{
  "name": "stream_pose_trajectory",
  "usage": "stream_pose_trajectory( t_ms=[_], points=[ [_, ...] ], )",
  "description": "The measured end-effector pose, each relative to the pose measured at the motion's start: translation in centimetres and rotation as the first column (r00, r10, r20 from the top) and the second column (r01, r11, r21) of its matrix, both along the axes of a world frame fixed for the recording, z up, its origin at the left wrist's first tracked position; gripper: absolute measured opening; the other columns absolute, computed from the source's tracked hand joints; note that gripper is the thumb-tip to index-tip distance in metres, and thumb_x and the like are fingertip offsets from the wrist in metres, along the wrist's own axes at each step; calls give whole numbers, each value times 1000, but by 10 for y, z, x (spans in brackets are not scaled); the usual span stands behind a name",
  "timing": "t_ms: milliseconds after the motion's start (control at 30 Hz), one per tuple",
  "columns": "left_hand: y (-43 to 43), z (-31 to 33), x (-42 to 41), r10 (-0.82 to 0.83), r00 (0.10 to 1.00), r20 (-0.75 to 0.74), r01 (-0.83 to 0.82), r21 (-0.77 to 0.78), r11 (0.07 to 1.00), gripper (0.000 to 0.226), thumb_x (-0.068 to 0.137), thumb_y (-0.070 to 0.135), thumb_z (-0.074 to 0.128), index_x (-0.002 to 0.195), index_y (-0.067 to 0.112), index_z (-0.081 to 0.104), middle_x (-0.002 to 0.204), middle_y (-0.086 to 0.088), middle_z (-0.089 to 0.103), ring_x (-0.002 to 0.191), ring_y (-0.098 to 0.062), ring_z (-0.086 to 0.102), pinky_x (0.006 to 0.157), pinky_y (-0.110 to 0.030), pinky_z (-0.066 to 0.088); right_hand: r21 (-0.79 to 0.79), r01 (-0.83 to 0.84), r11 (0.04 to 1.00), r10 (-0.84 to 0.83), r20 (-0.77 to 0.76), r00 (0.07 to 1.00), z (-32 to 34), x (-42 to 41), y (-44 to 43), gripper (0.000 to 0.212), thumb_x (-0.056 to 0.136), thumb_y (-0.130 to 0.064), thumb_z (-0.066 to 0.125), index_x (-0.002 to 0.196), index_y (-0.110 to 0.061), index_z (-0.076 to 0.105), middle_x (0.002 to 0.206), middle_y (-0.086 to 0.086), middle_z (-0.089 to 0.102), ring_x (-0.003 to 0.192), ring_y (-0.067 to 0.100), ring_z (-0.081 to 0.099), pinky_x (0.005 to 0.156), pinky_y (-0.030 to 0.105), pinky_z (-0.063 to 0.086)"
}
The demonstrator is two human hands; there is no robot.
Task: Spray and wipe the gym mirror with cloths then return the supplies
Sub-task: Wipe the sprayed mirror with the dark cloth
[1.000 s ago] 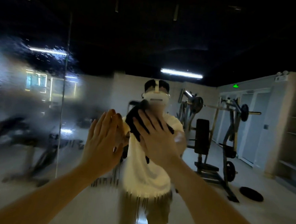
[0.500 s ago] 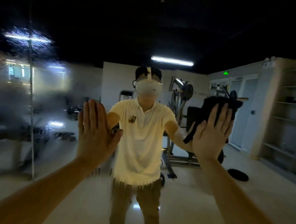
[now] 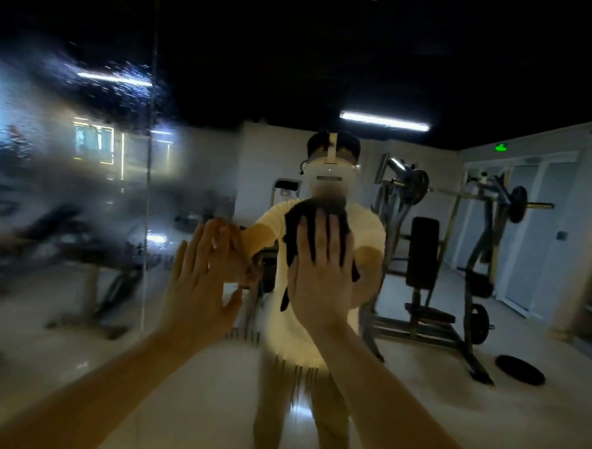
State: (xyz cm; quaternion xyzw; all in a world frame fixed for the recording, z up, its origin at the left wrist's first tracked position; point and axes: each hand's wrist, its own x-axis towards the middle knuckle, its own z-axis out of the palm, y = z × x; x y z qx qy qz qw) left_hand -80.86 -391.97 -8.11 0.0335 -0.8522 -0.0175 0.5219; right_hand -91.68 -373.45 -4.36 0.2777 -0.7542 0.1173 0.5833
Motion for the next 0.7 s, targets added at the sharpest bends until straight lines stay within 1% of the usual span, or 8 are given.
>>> stream_pose_trajectory(
  t_ms=[67,133,233,300,433,500,567,700],
  points=[
    [-2,-9,6,-12,1000,26,12,20,1000,110,88,28,77,167,10,3,174,-14,5,161,-33,5,126,-62,19,67,-53,996,53,9,999,-4,8,-19,63,102,-26,47,162,-13,31,169,15,23,158,36,16,125,58,17],
    [5,-16,9,-48,999,1,48,8,999,105,90,27,72,167,13,2,173,-15,9,160,-34,9,126,-60,21,235,-97,967,96,16,995,-15,14,-27,63,102,-28,46,162,-13,31,169,14,23,158,35,12,126,56,13],
    [23,-23,6,-94,995,-26,95,63,993,100,88,18,75,165,7,13,173,-15,13,160,-31,10,128,-48,17,475,-113,873,134,-12,991,-42,10,-11,59,104,-22,43,161,-15,33,169,10,25,158,32,14,129,51,9],
    [37,-31,0,-128,990,-51,133,101,986,90,92,25,70,164,3,19,172,-15,13,161,-28,8,130,-39,11,489,-105,866,131,-20,991,-56,1,18,55,106,-21,49,160,-16,37,167,8,32,157,30,19,128,49,14],
    [61,-46,-21,-113,993,-16,114,95,989,93,95,43,63,162,-3,19,171,-23,13,159,-40,12,127,-57,21,405,32,914,-39,10,999,-53,-17,96,55,108,-29,41,161,-18,32,169,10,26,158,32,15,128,53,13],
    [71,-49,-30,-54,998,19,50,150,987,103,95,54,62,163,-4,11,172,-23,6,160,-39,4,129,-55,16,350,104,931,-128,47,991,-47,-25,135,59,108,-33,34,162,-15,24,170,15,21,159,34,9,127,57,12],
    [79,-50,-36,-12,1000,20,8,191,982,110,94,66,53,163,-4,4,172,-23,1,160,-38,-2,129,-53,12,215,151,965,-173,88,981,-46,-35,171,64,106,-34,32,163,-13,16,170,17,16,159,36,8,126,58,14],
    [86,-50,-43,13,1000,-4,-12,159,987,113,94,69,49,162,-8,1,170,-29,-2,159,-43,-4,128,-59,11,-175,209,962,-163,249,955,-69,-47,218,63,108,-28,30,164,-9,12,171,20,8,159,37,3,127,58,14]
  ],
)
